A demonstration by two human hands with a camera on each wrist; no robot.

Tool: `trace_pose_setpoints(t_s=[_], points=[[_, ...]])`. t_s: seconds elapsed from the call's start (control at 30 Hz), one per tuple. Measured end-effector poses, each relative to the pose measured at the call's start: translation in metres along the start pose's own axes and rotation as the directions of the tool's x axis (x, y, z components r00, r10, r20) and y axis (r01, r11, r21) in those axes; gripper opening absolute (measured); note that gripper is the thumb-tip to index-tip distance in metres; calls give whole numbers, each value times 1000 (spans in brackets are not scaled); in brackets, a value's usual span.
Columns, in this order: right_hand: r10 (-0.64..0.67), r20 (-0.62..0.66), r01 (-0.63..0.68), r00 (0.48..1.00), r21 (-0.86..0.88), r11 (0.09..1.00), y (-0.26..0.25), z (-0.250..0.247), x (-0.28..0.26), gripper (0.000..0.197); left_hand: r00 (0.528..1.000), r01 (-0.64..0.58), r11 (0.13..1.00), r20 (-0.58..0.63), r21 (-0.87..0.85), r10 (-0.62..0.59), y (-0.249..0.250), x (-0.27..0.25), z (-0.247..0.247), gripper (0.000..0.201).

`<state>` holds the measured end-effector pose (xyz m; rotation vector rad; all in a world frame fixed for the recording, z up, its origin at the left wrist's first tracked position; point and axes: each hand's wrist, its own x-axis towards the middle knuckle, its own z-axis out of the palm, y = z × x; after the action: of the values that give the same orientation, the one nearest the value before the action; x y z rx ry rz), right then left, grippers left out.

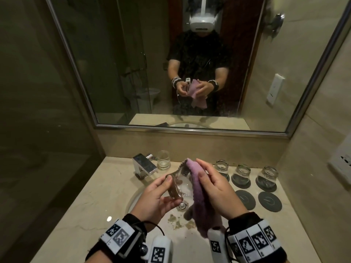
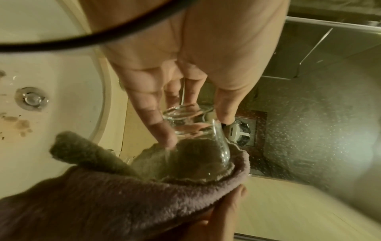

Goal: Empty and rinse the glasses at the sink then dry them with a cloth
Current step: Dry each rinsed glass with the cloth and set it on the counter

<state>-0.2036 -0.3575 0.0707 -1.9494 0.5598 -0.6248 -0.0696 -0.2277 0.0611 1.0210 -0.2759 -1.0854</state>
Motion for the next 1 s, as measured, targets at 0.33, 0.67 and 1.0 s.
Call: trace_pose_setpoints(t_s=[0.33,0.67,1.0], points=[[-142,-200,48,969,-412,910,-16,-1,15,16,991,103,992,-78,-73,-109,-27,-1,3,31],[-189,-115,155,975,-256,954,-37,-2,22,28,999,21,990,-27,-140,-25,-26,-1,2,27],[103,-30,-106,994,-109,988,-17,3,21,40,992,-126,992,-31,3,126,-9,4,-2,31]])
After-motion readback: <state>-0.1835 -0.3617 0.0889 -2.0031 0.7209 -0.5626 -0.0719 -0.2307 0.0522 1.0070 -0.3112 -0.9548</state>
